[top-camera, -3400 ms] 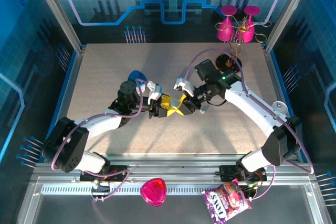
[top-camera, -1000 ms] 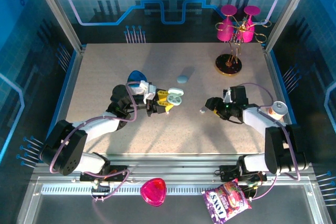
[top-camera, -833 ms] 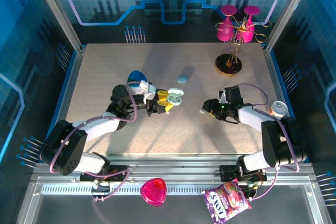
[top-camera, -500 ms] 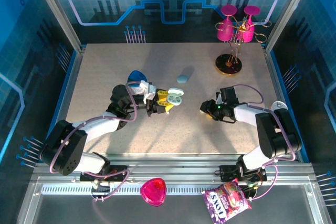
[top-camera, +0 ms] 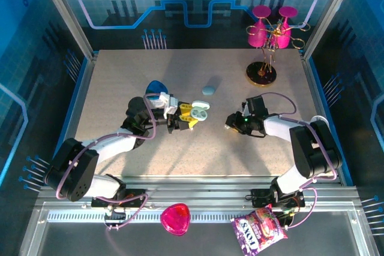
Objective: Insert the wireless bluetooth earbuds into the charging case
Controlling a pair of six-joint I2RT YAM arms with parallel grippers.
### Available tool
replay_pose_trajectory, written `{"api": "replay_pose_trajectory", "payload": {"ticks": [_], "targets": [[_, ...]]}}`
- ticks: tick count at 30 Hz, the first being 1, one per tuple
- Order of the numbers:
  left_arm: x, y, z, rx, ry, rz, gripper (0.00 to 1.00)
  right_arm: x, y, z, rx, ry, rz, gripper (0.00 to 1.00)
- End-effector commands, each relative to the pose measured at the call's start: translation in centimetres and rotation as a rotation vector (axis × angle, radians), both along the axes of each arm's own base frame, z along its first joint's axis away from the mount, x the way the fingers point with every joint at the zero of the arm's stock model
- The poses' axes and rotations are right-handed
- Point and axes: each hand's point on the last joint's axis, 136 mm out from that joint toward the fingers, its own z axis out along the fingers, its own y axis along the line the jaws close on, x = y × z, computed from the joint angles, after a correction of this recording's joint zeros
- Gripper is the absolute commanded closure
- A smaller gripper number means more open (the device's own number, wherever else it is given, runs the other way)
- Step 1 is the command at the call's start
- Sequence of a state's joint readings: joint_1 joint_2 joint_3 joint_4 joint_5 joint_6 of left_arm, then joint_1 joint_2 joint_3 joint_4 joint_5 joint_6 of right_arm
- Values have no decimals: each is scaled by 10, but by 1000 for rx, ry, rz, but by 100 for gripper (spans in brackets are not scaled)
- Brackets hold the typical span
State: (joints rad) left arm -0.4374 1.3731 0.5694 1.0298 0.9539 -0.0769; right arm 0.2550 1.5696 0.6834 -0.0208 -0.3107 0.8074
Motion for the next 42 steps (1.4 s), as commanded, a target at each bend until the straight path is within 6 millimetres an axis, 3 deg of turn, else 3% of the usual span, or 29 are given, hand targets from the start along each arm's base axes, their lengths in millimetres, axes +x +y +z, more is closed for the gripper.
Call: {"api": "replay_pose_trajectory", "payload": {"ticks": [1,9,12,19,28,42], "targets": [[-2,3,3,-6,-30,10,70,9,2,3,-25,-30,18,64],[-3,5,2,-6,-30,15,70,14,6,4,-21,-29,37,64],[-4,6,2,-6,-33,20,69,14,-2,7,-46,-48,-15,64],[-4,6,3,-4,-39,20,69,1,-11,2,-102,-48,-87,67],[-4,6,2,-3,-35,19,69,-3,-1,-6,-94,-21,-86,68],[-5,7,1,1,-39,29,69,13,17,-3,-62,-29,-5,70]]}}
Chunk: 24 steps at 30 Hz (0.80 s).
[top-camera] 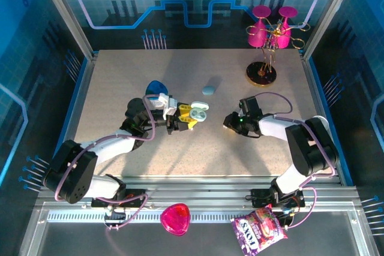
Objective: Insert the wireless bluetooth earbuds into the charging case
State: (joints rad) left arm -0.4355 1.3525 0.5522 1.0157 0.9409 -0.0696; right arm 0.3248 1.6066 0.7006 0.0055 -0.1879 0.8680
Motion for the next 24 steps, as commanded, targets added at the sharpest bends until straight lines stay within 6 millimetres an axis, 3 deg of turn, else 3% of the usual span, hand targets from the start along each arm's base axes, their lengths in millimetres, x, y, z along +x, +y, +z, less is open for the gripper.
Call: {"api": "replay_pose_trajectory", "payload": {"ticks": [1,9,16,24], "targets": [[-3,4,3,-2,-44,14,69,8,11,8,8,-23,48,71],[-3,5,3,-1,-46,19,69,13,14,8,-33,-9,116,70],[-1,6,3,0,-52,25,68,6,-3,17,-187,-16,140,70],[0,4,3,-8,-47,13,68,0,3,7,-218,4,136,69]]}}
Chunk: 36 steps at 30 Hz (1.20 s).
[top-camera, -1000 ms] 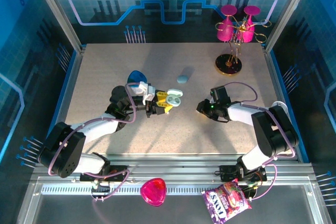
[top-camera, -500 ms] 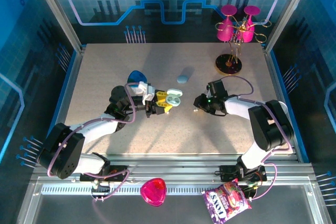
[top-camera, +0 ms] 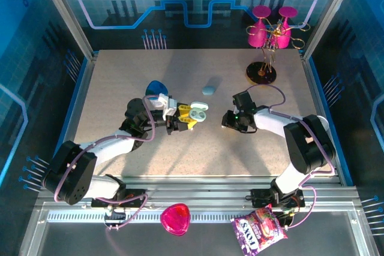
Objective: Insert the wireless bluetooth earbuds into the charging case
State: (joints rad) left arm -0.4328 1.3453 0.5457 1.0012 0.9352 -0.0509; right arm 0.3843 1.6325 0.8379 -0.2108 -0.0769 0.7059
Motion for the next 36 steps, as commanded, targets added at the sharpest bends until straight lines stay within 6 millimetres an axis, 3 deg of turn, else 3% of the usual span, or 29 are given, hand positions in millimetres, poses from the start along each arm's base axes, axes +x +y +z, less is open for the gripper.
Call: {"api": "replay_pose_trajectory", "payload": {"ticks": [1,19,23,33,36], "targets": [[-1,3,6,-15,-41,3,68,1,1,0,-23,2,-4,69],[-2,4,5,-13,-42,10,68,2,7,-11,-6,32,11,81],[-2,5,5,-12,-40,13,68,2,6,-6,-12,22,19,81],[3,4,1,-6,-37,27,68,-7,-15,32,-112,-60,38,81],[10,4,-6,4,-19,50,67,-4,-21,60,-156,-121,51,81]]}}
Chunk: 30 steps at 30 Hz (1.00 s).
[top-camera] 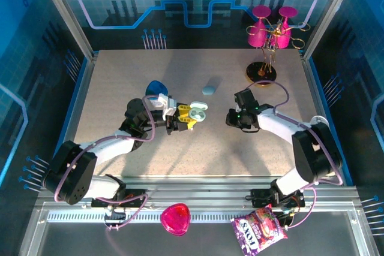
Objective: Insert the wireless bluetooth earbuds into the charging case
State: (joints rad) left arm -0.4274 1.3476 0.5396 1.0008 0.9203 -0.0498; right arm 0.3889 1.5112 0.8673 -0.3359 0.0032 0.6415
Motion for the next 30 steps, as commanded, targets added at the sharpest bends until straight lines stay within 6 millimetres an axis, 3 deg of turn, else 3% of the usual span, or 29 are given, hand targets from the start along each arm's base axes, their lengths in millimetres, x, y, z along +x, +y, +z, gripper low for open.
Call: {"api": "replay_pose_trajectory", "payload": {"ticks": [1,5,9,18,24,30], "targets": [[11,3,-6,5,-15,42,67,-2,-10,33,-100,-67,33,81],[25,3,-16,17,15,83,68,-9,-16,66,-185,-127,63,81],[34,1,-24,26,44,96,67,-17,-9,106,-240,-199,112,81],[43,-2,-31,36,64,99,67,-26,44,186,-231,-420,289,80],[45,-3,-33,45,70,101,67,-40,88,214,-172,-519,444,80],[46,-2,-32,45,72,102,67,-47,110,216,-164,-545,526,81]]}}
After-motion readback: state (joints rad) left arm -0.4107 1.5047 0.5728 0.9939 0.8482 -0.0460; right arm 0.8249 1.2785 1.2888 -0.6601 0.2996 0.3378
